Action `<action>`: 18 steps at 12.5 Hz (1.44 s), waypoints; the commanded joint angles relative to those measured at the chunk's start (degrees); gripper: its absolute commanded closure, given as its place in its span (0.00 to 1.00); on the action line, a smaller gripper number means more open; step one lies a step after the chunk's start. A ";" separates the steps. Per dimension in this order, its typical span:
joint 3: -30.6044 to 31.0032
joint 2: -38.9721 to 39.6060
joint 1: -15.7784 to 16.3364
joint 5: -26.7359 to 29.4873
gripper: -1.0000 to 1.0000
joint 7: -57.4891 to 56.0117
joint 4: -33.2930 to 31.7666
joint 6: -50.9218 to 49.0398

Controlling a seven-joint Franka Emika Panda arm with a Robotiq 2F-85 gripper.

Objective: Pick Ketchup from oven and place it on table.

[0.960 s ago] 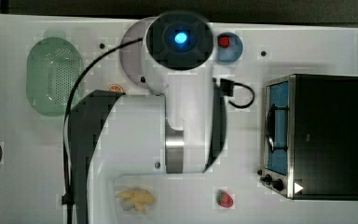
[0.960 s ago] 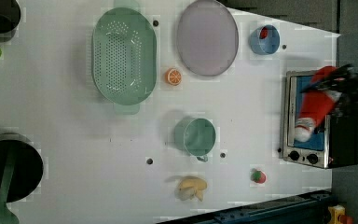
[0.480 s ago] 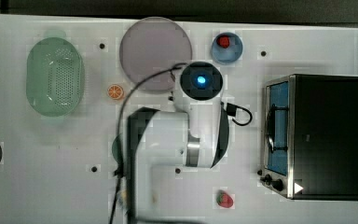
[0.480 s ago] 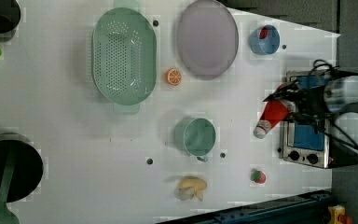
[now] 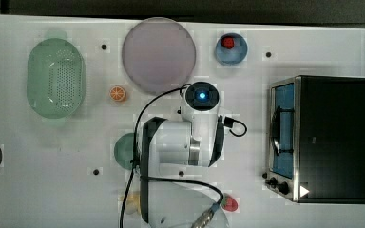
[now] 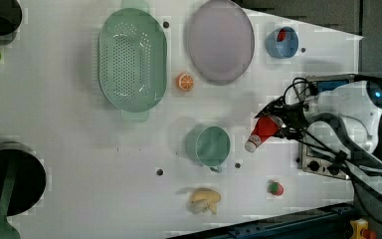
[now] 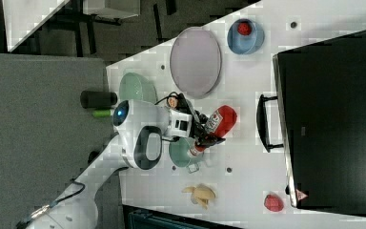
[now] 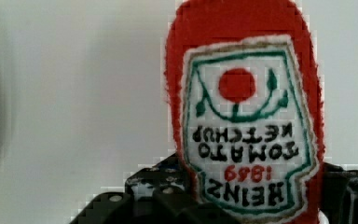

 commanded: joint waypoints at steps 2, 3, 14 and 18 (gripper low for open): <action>1.02 -0.45 -0.67 -0.26 0.00 1.65 1.60 4.16; 1.01 -1.85 -0.67 -0.26 0.00 1.78 2.07 3.52; 1.83 -20.10 -0.39 -0.60 0.00 2.66 28.82 -33.17; 1.71 -20.08 -0.44 -0.79 0.00 2.66 36.79 -42.22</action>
